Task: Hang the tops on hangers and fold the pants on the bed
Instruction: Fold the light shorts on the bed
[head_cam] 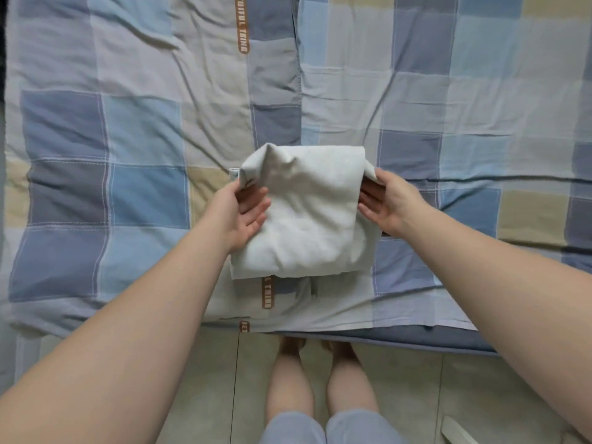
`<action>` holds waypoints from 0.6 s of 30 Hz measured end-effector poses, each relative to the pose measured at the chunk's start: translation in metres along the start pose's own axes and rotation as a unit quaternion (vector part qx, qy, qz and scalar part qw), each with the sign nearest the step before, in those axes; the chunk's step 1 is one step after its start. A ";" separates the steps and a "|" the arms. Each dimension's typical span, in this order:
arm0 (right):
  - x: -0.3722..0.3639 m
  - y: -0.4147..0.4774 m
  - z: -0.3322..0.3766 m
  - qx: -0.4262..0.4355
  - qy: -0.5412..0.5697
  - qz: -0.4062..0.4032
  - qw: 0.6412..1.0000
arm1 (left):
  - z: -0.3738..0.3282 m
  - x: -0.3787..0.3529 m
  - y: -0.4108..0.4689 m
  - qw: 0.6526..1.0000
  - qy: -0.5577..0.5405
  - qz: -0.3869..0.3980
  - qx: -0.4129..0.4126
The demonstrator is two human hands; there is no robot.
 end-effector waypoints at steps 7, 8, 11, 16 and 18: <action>-0.017 0.053 -0.043 0.319 -0.539 -0.027 0.779 | 0.027 -0.022 0.047 0.662 0.604 -0.095 -0.433; -0.019 0.059 -0.054 0.341 -0.565 -0.028 0.751 | 0.037 -0.018 0.055 0.637 0.629 -0.099 -0.434; -0.022 0.079 -0.080 0.361 -0.587 -0.034 0.724 | 0.058 -0.007 0.085 0.606 0.660 -0.104 -0.431; -0.030 0.105 -0.093 0.352 -0.617 -0.055 0.702 | 0.059 -0.006 0.114 0.590 0.670 -0.105 -0.438; -0.029 0.100 -0.088 0.355 -0.601 -0.047 0.714 | 0.056 -0.008 0.106 0.602 0.648 -0.115 -0.452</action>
Point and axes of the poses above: each hand's wrist, its own y-axis towards the middle knuckle, its own x-axis out of the back of the hand, z = x × y, the point moved 7 cm from there along y, towards the middle knuckle, and after that the axes turned 8 degrees about -z, right-handed, at the moved point
